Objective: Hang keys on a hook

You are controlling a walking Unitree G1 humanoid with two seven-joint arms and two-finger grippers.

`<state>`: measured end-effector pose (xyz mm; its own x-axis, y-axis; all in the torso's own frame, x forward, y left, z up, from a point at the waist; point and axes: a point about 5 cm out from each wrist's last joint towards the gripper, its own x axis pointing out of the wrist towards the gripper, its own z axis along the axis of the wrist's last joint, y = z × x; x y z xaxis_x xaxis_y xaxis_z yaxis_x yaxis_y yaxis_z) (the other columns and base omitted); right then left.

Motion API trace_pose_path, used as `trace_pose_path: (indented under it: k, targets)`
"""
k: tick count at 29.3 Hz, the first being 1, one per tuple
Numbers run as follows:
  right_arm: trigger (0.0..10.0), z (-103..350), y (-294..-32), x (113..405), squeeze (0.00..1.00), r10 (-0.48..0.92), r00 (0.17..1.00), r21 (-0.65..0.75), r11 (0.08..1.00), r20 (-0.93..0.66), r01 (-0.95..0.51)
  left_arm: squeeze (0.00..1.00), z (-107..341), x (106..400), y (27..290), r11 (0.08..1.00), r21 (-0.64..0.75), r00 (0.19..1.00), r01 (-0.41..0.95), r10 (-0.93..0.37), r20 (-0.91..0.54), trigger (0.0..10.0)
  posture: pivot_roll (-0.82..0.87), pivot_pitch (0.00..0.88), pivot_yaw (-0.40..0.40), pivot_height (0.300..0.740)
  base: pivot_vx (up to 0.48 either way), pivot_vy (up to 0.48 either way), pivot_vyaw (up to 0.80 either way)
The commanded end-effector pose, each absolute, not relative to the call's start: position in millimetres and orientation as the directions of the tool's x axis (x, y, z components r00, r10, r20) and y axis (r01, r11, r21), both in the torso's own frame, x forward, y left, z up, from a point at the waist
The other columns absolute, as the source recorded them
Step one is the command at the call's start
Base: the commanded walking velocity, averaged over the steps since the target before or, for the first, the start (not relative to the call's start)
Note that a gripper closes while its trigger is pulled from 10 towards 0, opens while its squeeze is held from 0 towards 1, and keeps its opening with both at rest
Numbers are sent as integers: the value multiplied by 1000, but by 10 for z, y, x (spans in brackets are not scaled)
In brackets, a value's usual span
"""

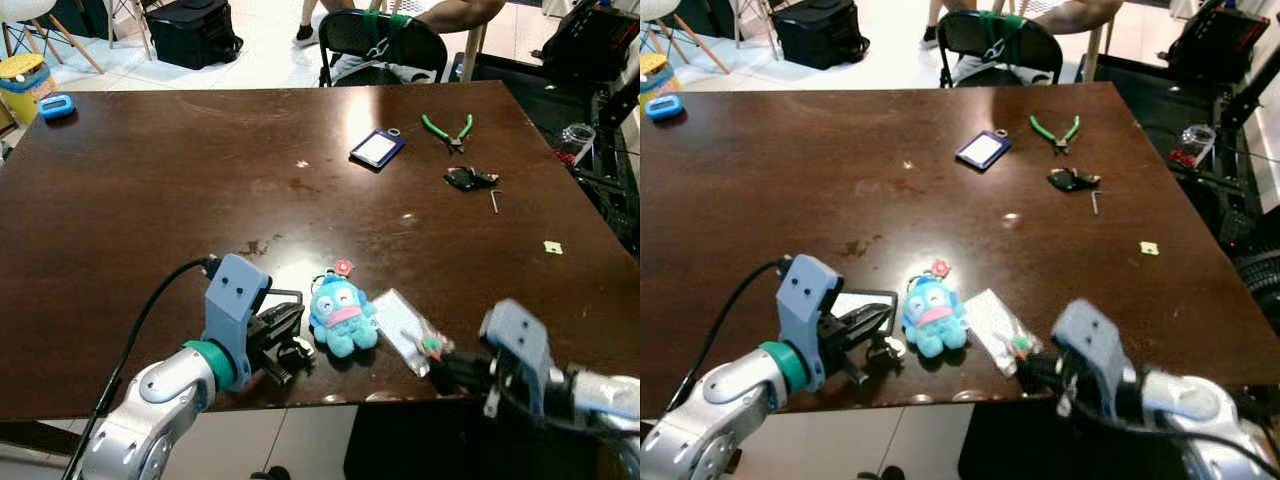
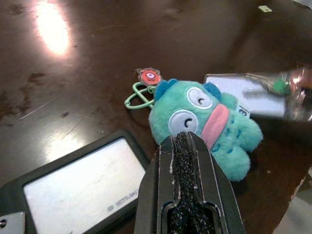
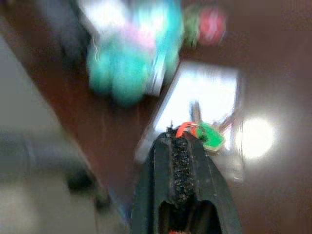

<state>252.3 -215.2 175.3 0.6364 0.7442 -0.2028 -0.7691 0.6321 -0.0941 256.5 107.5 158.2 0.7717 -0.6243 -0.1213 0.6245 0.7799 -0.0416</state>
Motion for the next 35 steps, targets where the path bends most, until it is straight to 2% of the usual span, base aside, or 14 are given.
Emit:
trace_pose_path:
  k: [1,4,6,9,13,16,20,24,31,35]
  targets:
    - [10000,1975,-2049,2558,0,744,666,-73,662,-62,-746,0,1567,2550,1082,778,-45,768,626,-626,-133,10000,-144,138,126,740,0,0,0]
    - [10000,2081,-1950,2603,0,717,697,-81,696,31,-713,0,1583,2556,1073,779,-45,770,625,-625,-126,10000,-144,136,128,740,0,0,0]
    - [10000,2081,-1950,2603,0,717,697,-81,696,31,-713,0,1583,2556,1073,779,-45,770,625,-625,-126,10000,-144,136,128,740,0,0,0]
    - [10000,2170,-1688,2623,0,656,737,-81,753,165,-653,0,1671,2625,1074,807,-47,802,589,-591,-85,10000,-145,123,139,740,0,0,0]
    - [10000,2213,-1598,2652,0,609,761,-71,789,224,-611,0,1701,2666,1089,824,-51,821,565,-567,-70,10000,-147,116,143,740,0,0,0]
    - [10000,2303,-1464,2730,0,488,813,11,855,319,-518,0,1781,2757,1129,870,-80,872,486,-489,-20,10000,-148,101,144,740,0,0,0]
    - [10000,2332,-1401,2761,0,423,838,68,879,345,-472,0,1856,2811,1161,900,-112,907,422,-421,31,10000,-148,94,141,740,0,0,0]
    - [10000,2216,-1298,2799,0,348,876,98,911,335,-400,0,1954,2858,1233,955,8,950,297,-296,102,10000,-150,64,133,740,0,0,0]
    - [10000,2009,-1206,2825,0,285,921,93,943,267,-319,0,1862,2892,1389,980,48,978,192,-195,70,10000,-150,45,135,740,0,0,0]
    - [10000,1976,-977,2878,0,316,914,73,936,254,-344,0,1824,2931,1430,985,93,985,146,-154,78,10000,-152,42,135,740,-271,0,0]
